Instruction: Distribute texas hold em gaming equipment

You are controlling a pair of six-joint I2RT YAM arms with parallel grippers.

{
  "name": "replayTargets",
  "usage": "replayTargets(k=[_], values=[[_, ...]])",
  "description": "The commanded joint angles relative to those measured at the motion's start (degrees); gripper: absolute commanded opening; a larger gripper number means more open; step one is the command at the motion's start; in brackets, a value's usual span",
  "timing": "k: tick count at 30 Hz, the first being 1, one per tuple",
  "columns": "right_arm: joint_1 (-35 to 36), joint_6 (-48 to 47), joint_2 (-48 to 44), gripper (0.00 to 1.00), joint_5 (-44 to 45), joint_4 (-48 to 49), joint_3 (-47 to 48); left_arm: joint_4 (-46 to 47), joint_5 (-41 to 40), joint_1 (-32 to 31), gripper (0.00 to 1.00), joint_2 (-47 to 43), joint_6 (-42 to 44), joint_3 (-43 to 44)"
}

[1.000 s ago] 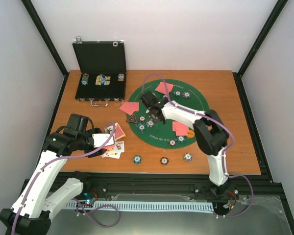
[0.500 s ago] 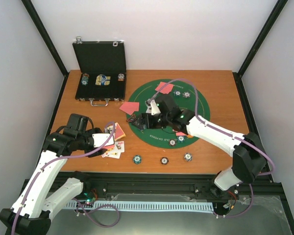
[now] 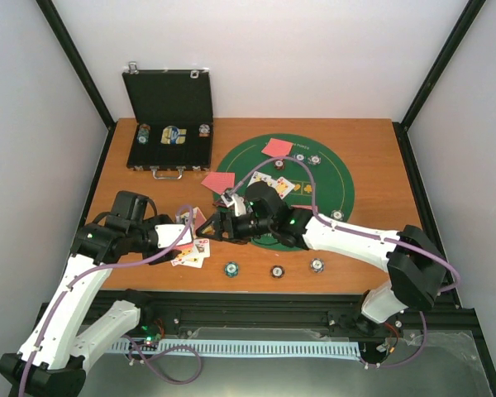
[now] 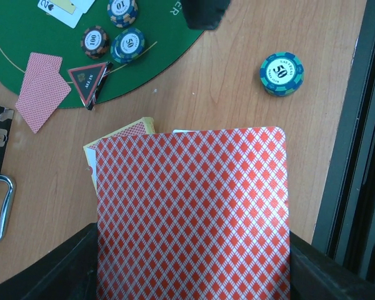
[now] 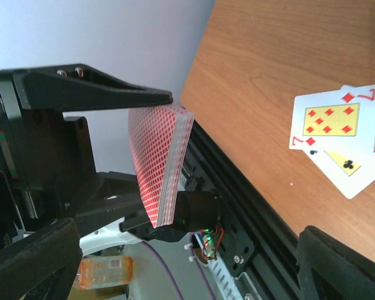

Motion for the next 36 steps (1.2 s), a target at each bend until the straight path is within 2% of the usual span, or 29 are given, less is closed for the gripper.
replayTargets(k=[1, 19, 29, 36], values=[[2.4, 3.6, 1.5, 0.93, -0.8, 5.9, -0.5, -0.3, 1.2, -0.2, 0.37, -0.1, 0.5, 2.7], [5.9, 11.5, 12.5, 0.91, -3.1, 18.8, 5.0, -0.7, 1.4, -0.2, 0.37, -0.1, 0.7, 3.1], [6.4, 13.3, 17.9, 0.87, -3.9, 20.1, 7.6, -0.8, 1.0, -0.2, 0.37, -0.4, 0.7, 3.0], [6.2, 13.3, 17.6, 0.82, -3.6, 19.6, 5.2, -0.7, 1.1, -0.2, 0.37, -0.3, 0.9, 2.9]])
